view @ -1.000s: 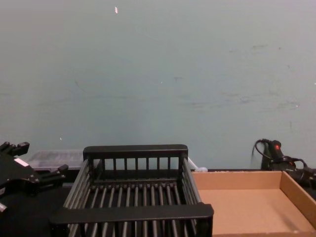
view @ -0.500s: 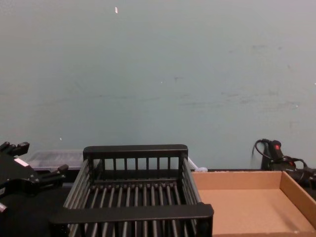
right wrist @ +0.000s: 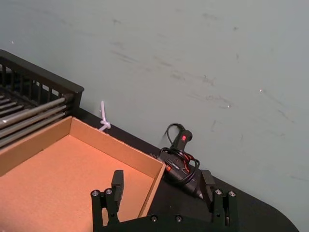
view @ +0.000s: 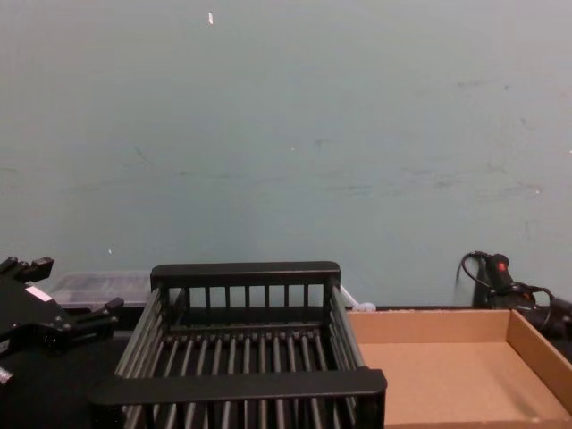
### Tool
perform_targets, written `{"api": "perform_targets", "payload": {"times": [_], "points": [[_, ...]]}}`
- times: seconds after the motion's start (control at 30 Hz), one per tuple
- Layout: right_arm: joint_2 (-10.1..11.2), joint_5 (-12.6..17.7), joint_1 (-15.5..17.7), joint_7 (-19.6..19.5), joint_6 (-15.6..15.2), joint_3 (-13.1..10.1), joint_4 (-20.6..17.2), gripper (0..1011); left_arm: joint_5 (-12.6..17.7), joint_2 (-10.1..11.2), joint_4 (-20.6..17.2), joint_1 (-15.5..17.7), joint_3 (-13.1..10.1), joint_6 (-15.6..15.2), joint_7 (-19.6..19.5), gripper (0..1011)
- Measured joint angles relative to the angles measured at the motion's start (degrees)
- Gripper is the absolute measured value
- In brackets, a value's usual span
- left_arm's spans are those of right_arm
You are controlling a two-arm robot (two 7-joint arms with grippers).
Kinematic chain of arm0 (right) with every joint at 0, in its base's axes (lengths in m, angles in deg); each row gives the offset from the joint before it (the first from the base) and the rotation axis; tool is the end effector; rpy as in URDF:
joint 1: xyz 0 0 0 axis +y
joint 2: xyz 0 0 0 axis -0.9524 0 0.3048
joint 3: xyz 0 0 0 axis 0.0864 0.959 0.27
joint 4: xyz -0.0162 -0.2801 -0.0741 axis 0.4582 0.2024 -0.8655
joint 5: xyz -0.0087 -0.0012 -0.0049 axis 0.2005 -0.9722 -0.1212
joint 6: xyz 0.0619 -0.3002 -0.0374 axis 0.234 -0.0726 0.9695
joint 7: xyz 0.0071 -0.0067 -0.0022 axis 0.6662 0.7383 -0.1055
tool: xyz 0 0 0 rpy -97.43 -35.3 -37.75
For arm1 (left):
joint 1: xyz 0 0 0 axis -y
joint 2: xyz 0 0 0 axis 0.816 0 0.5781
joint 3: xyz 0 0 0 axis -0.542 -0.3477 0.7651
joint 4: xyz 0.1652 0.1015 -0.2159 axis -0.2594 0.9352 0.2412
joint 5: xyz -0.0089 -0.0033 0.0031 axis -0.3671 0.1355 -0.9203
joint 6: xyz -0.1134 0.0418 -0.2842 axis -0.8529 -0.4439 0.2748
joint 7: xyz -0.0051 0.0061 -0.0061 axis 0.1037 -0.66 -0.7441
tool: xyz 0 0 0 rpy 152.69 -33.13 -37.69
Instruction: Pick up the white tape and place it into the black box , Pick up the silver tape and place it into the brown box.
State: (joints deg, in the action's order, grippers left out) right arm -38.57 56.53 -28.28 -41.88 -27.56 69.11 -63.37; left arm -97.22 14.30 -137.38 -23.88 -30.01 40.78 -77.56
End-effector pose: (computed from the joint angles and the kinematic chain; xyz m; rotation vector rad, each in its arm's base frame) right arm 0.3555 -0.0860 -0.2987 -0.2898 -0.2863 -1.2335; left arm 0.3581 0.0826 -0.3023 0.3044 -0.2850 1.2479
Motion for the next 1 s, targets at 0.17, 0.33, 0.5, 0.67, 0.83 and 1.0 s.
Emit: {"api": "perform_targets", "payload": {"times": [0.17, 0.33, 0.5, 0.67, 0.83, 1.0], "points": [[0.85, 1.05, 1.53, 1.18, -0.09, -1.46, -2.38, 1003, 0.00, 0.00, 0.00, 0.00, 0.00, 0.00, 0.00, 1001], [2.59, 3.86, 3.92, 3.36, -2.56, -3.70, -6.71, 1002, 0.00, 0.00, 0.00, 0.00, 0.00, 0.00, 0.00, 1001], [4.78, 8.05, 6.89, 5.97, -7.08, -6.52, -11.68, 1002, 0.00, 0.00, 0.00, 0.00, 0.00, 0.00, 0.00, 1001], [6.59, 10.69, 9.42, 7.47, -11.04, -8.64, -15.65, 1003, 0.00, 0.00, 0.00, 0.00, 0.00, 0.00, 0.00, 1001], [7.87, 13.36, 11.64, 8.86, -15.26, -10.71, -18.81, 1002, 0.00, 0.00, 0.00, 0.00, 0.00, 0.00, 0.00, 1001], [8.84, 15.94, 14.05, 10.60, -19.37, -12.42, -21.58, 1002, 0.00, 0.00, 0.00, 0.00, 0.00, 0.00, 0.00, 1001]]}}
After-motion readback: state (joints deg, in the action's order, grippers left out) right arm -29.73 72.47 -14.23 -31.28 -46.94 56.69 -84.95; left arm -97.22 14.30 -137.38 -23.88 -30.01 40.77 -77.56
